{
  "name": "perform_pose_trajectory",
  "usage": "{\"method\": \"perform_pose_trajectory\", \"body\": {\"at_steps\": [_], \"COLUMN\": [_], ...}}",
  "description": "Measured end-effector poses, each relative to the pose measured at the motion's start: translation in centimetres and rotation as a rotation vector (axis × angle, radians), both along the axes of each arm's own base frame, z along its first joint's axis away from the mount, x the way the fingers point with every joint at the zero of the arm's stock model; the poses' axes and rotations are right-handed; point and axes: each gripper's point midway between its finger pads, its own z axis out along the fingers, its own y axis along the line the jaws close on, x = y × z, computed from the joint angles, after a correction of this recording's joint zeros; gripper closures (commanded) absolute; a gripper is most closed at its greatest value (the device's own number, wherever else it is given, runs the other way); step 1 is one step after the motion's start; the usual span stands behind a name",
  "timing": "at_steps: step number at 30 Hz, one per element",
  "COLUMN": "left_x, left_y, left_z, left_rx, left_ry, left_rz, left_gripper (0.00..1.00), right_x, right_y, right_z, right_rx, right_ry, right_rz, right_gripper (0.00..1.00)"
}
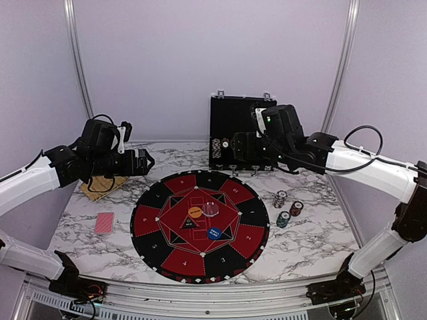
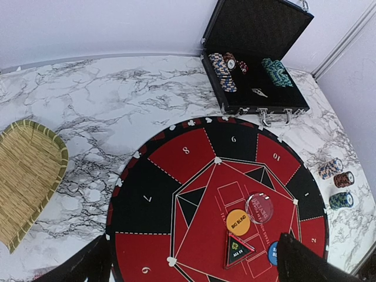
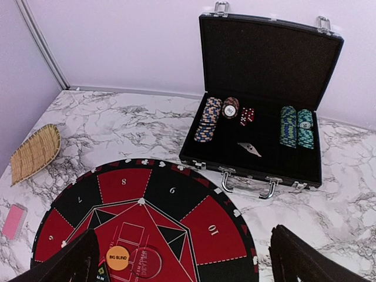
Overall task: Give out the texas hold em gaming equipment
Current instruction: Move the dealer button to position 10.
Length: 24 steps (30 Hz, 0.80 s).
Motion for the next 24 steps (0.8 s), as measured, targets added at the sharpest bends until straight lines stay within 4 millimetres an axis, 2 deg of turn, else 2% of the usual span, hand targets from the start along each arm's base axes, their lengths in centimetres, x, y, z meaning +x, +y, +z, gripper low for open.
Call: {"method": "perform_pose_trajectory", "body": {"at_steps": [9, 15, 19, 24], "left_x": [0.1, 0.5, 0.8, 0.7], "left_y": [0.3, 1.3, 2.1, 3.4], "left_z": [0.0, -0.1, 0.0, -0.7], "left_rx": [0.014, 0.023, 0.016, 0.018], "left_ry": [-0.005, -0.001, -0.001, 0.011], "left_rz": [-0.013, 0.002, 0.019, 0.047], "left_gripper": [0.01, 0.01, 0.01, 0.01], "right_x": [-0.3, -0.7, -1.7, -3.8], "right_y": [0.0, 1.4, 3.9, 8.7], "right_z": [-1.3, -3.5, -6.4, -12.1], "right_rx": [-0.046, -0.077, -0.117, -0.19], "right_ry": [0.028, 0.083, 0.135, 0.236], "right_rz": [0.018, 0.087, 0.154, 0.273], "right_gripper": [0.02, 0.05, 0.09, 0.16]}}
